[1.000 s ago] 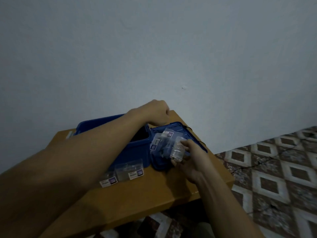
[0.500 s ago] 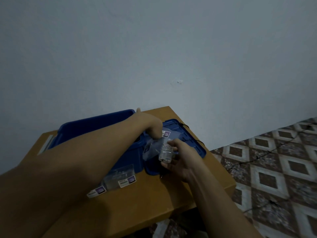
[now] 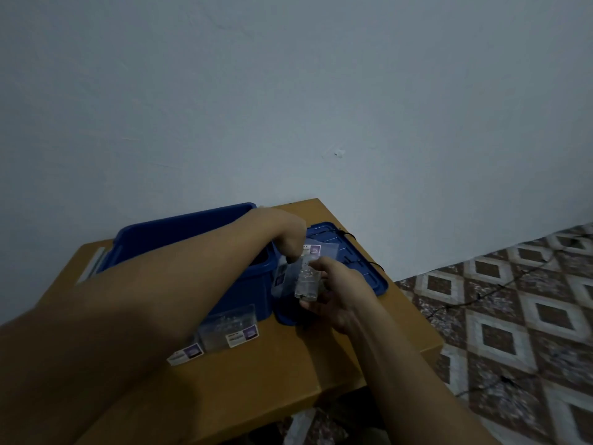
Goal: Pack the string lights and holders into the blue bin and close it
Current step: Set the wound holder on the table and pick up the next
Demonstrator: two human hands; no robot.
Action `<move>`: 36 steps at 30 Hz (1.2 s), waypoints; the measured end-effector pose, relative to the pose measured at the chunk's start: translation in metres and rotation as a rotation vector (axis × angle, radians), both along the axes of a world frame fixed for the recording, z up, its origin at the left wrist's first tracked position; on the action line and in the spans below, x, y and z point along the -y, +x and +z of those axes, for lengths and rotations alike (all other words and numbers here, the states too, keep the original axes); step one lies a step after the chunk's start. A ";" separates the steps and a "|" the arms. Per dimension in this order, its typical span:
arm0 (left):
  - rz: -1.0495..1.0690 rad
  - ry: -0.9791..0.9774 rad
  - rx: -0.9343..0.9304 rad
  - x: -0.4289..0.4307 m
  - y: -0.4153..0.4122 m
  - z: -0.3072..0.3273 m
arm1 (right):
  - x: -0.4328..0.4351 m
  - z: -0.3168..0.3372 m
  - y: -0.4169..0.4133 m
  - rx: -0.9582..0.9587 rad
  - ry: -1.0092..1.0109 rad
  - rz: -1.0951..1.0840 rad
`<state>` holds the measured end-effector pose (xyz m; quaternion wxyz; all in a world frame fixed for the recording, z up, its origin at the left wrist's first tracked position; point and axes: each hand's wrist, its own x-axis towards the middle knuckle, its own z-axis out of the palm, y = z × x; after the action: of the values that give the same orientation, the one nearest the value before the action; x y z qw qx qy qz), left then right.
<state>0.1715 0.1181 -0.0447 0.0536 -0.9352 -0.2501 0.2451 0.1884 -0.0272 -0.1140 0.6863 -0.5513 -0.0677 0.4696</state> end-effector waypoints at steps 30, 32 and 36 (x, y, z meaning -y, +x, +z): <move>0.338 -0.452 1.372 0.087 -0.255 -0.101 | 0.039 0.014 -0.061 0.761 0.111 0.592; 0.349 -0.398 1.384 0.085 -0.261 -0.117 | 0.032 0.009 -0.070 0.869 0.071 0.618; 0.362 -0.428 1.362 0.083 -0.268 -0.130 | 0.023 0.006 -0.083 1.031 0.051 0.624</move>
<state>-0.0970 0.0349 -0.1751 -0.3387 -0.8142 -0.3252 -0.3415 0.1052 -0.0504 -0.1081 0.4080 -0.6454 -0.5615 0.3190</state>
